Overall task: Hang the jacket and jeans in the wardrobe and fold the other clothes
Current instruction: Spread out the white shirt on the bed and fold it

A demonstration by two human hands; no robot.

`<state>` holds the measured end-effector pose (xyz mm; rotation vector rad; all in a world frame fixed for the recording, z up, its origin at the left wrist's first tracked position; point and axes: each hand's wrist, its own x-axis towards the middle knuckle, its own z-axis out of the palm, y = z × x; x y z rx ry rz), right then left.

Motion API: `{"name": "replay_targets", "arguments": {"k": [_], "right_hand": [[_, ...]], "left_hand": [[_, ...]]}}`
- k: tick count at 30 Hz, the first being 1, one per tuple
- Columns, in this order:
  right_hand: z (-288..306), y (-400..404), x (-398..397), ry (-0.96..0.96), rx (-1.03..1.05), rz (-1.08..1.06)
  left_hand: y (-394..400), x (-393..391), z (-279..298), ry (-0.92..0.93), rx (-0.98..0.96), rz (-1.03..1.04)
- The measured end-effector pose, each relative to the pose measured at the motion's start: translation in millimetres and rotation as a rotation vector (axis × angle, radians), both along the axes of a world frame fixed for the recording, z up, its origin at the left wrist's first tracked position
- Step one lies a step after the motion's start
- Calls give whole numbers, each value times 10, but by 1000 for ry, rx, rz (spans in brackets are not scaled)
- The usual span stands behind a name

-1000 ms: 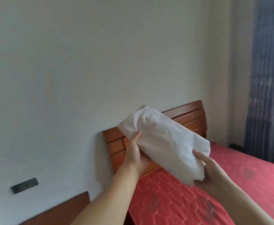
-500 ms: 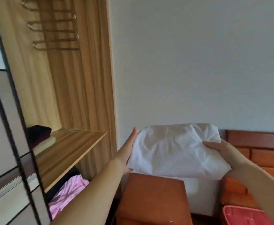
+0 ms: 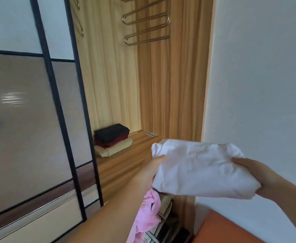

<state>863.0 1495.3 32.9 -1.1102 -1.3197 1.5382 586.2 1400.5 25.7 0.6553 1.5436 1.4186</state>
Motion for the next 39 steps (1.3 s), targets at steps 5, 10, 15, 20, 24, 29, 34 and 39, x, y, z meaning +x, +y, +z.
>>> {"name": "replay_targets", "arguments": {"k": [5, 10, 15, 20, 24, 29, 34, 39], "right_hand": [[-14, 839, -695, 84, -77, 179], [66, 1377, -1423, 137, -185, 419], [52, 1900, -2265, 114, -163, 569], [-11, 2689, -3276, -2, -122, 587], [143, 3189, -4149, 49, -91, 642], [325, 3539, -5322, 203, -83, 756], [-388, 3716, -6264, -383, 145, 697], [-846, 3787, -6465, -590, 339, 610]], "left_hand": [[335, -386, 11, -29, 29, 268], [583, -989, -88, -60, 24, 498], [1015, -1566, -302, -240, 35, 640], [1630, -2394, -487, -219, 92, 657], [2012, -3177, -327, -213, 297, 704], [2144, -4175, 33, -127, 339, 838], [2285, -4655, -466, 93, -11, 862], [2476, -4849, -1012, 230, -135, 917]]}}
